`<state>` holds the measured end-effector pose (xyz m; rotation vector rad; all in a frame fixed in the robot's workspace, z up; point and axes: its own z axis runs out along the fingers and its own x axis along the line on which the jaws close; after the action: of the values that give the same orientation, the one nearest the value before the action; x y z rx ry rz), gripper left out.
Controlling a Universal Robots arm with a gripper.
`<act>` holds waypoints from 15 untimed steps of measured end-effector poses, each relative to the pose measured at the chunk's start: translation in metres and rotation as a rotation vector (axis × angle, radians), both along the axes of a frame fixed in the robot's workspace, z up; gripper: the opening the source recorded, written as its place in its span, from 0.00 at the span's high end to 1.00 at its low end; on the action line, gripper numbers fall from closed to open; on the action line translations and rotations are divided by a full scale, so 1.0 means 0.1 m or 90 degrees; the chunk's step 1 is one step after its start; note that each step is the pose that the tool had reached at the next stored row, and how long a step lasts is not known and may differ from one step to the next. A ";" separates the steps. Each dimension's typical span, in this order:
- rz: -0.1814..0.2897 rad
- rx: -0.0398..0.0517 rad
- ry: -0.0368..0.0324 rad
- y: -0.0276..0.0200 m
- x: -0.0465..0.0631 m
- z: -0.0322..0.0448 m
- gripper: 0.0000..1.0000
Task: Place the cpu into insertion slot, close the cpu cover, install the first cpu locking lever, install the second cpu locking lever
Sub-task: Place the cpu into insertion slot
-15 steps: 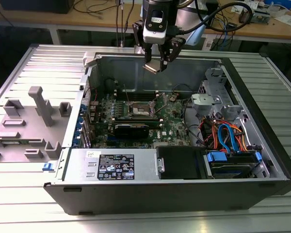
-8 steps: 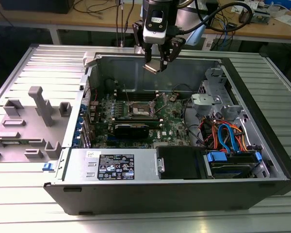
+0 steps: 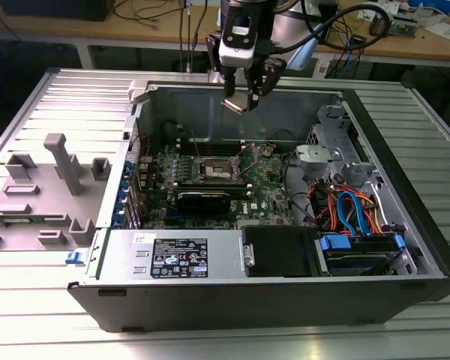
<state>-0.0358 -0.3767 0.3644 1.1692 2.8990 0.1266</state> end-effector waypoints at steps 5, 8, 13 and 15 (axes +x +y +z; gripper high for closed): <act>-0.033 0.0000 0.0001 0.000 0.00 -0.001 0.46; -0.055 0.0000 0.0000 0.000 0.00 -0.002 0.46; -0.062 0.0001 0.0000 -0.023 0.00 -0.004 0.46; -0.062 0.0000 0.0000 -0.023 -0.01 -0.003 0.46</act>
<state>-0.0365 -0.3791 0.3641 1.3077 2.8350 0.1252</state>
